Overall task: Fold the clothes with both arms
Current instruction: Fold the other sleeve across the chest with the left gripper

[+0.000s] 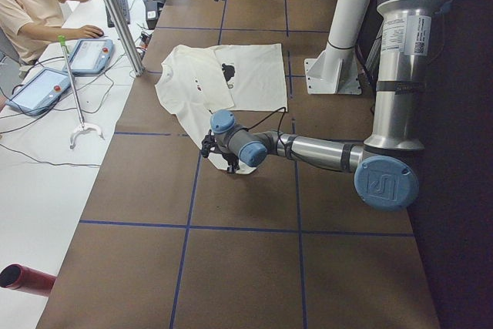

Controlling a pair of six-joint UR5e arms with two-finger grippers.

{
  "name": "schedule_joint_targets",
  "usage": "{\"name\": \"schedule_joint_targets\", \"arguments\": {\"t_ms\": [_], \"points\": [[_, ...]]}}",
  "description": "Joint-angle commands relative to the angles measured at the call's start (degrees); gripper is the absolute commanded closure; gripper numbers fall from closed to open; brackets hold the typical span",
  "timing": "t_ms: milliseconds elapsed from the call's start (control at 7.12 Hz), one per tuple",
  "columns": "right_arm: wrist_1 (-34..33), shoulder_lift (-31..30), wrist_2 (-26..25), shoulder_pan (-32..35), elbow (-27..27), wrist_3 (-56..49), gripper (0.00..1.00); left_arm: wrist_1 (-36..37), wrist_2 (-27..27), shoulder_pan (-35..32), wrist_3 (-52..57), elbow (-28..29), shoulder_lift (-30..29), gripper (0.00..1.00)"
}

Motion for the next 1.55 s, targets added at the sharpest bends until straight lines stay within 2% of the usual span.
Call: {"name": "schedule_joint_targets", "arguments": {"t_ms": [0,140,281,421,562,702,843,983,1124,1264,1405], "points": [[0.08,-2.73,0.9,1.9,1.94,-0.81,0.01,0.7,-4.79,0.08,-10.55,-8.32,-8.26,1.0],[0.61,-5.36,1.17,3.4,2.3,-1.52,0.01,0.7,-4.01,1.3,-20.63,-8.0,-17.12,1.0],[0.61,-7.56,1.52,5.68,2.91,-5.79,0.0,0.88,-0.17,6.45,-30.39,-7.04,-26.34,1.0],[0.61,-10.63,1.69,6.83,3.7,-10.27,0.0,2.62,10.22,11.46,-39.02,-1.38,-39.14,1.0],[0.61,-11.96,1.61,6.93,3.71,-11.7,0.0,3.85,18.94,18.04,-41.54,8.86,-50.15,1.0],[0.7,-12.15,1.61,7.02,3.8,-11.72,0.0,1.78,23.9,21.76,-42.87,21.58,-59.65,1.0],[0.7,-12.85,1.7,7.02,4.32,-11.81,0.0,-3.46,27.17,24.32,-43.15,31.28,-64.62,1.0],[1.31,-13.55,1.78,6.93,5.11,-11.63,0.0,-8.13,31.72,27.04,-43.15,34.25,-64.24,1.0],[3.06,-14.95,1.78,6.93,5.38,-11.37,0.0,-10.96,33.86,27.24,-43.5,36.71,-64.93,0.71],[4.38,-15.31,1.78,6.84,5.38,-10.93,0.0,-11.34,33.88,26.98,-45.59,36.82,-64.85,0.29],[4.57,-15.23,1.7,6.06,5.47,-10.75,0.0,-11.08,33.44,24.72,-46.57,35.87,-64.67,0.27]]}}
